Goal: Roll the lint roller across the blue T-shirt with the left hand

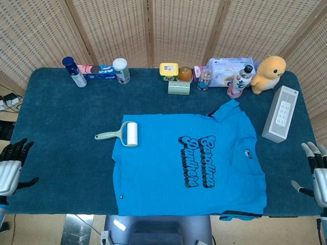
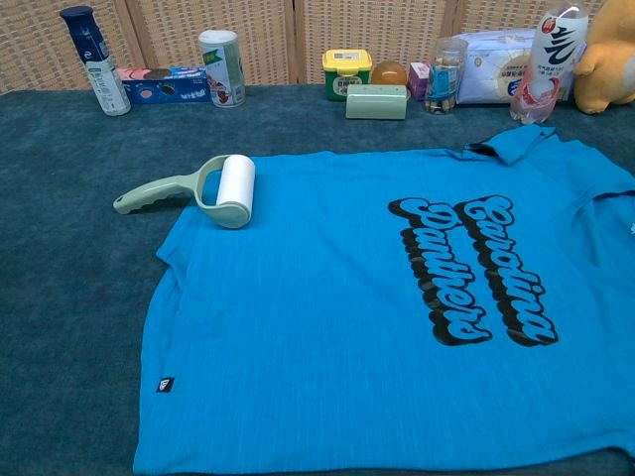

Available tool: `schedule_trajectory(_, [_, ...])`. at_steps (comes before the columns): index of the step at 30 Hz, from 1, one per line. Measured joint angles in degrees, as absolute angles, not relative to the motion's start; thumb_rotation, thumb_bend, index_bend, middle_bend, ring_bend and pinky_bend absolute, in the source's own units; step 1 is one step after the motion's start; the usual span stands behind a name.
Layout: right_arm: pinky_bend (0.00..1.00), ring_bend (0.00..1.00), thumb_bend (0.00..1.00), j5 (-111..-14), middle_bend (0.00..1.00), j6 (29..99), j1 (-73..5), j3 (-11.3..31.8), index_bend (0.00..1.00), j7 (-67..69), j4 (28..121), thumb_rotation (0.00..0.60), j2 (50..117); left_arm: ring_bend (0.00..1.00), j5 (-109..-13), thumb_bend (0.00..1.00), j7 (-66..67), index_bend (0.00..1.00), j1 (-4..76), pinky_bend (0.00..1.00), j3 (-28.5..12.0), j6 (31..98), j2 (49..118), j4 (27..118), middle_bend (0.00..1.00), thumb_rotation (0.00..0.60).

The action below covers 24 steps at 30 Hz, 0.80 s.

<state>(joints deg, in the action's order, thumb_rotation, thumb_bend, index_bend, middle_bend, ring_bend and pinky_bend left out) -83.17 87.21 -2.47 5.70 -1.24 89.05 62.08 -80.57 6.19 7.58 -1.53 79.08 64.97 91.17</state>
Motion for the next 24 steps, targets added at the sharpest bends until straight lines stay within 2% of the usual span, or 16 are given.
schedule_trajectory(12, [0.00,0.00,0.00,-83.0,0.00,86.2,-2.9,5.6,0.02,-1.5,88.7,0.600,62.5,0.00,-82.0,0.02,0.9,0.00,10.6,0.03,-2.7,76.1,66.7,87.8,0.00,0.600])
schedule_trajectory(18, [0.00,0.00,0.00,-82.2,0.00,84.4,-3.6,5.7,0.02,-1.9,88.1,0.600,63.0,0.00,-82.4,0.03,-4.0,0.00,16.8,0.03,-4.4,67.7,70.4,83.9,0.00,0.600])
schedule_trajectory(24, [0.00,0.00,0.00,-79.6,0.00,81.6,-4.8,6.3,0.03,-2.9,87.0,0.600,63.8,0.00,-77.5,0.03,-4.1,0.00,24.1,0.03,-7.7,56.8,75.2,80.3,0.00,0.600])
